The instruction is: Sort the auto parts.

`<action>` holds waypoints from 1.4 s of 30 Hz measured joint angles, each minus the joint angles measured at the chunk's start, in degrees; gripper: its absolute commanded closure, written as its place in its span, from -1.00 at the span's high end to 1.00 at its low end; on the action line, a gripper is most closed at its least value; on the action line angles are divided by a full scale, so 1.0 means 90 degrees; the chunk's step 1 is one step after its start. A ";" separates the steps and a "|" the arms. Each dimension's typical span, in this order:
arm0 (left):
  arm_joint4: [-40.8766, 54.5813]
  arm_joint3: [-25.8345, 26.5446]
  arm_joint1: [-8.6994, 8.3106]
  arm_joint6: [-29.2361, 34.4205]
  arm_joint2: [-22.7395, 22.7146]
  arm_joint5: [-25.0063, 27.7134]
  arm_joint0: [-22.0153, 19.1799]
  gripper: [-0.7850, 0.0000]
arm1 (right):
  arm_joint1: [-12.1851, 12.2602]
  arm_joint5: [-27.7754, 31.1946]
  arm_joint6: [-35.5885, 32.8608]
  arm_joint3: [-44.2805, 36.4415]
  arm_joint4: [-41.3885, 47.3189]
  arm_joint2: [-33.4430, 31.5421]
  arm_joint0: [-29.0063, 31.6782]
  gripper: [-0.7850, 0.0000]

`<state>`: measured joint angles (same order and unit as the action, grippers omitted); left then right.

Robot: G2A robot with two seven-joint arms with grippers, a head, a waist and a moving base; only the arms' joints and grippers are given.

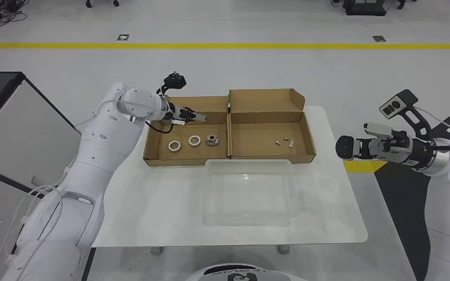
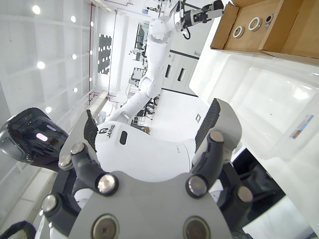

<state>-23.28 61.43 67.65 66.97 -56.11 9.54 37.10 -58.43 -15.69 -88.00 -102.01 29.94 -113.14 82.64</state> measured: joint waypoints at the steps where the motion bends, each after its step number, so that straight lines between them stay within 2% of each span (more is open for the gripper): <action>1: 0.0145 0.0313 -0.0046 0.0085 -0.0142 -0.0023 0.0118 1.00 | 0.0000 0.0000 0.0000 0.0000 0.0000 0.0000 0.0000 1.00; 6: 0.1084 0.2063 -0.0260 0.0469 -0.0929 -0.0257 0.0867 1.00 | 0.0000 0.0000 0.0000 0.0000 0.0000 0.0000 0.0000 1.00; 9: 0.1638 0.2877 -0.0346 0.0659 -0.1294 -0.0431 0.1274 1.00 | 0.0000 0.0000 0.0000 0.0000 0.0000 0.0000 0.0000 1.00; 15: 0.2617 0.4113 -0.0467 0.0868 -0.1830 -0.0902 0.2006 1.00 | 0.0000 0.0000 0.0000 0.0000 0.0000 0.0000 0.0000 1.00; 21: 0.3330 0.5038 -0.0522 0.0693 -0.2054 -0.1493 0.2568 1.00 | 0.0000 0.0000 0.0000 0.0000 0.0000 0.0000 0.0000 1.00; 42: 0.3286 0.5077 -0.0527 0.0684 -0.2055 -0.1538 0.2588 1.00 | 0.0000 0.0000 0.0000 0.0000 0.0000 0.0000 0.0000 1.00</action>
<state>6.30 107.12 62.91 73.13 -74.60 -4.31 60.39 -58.43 -15.69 -88.00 -102.01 29.94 -113.14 82.64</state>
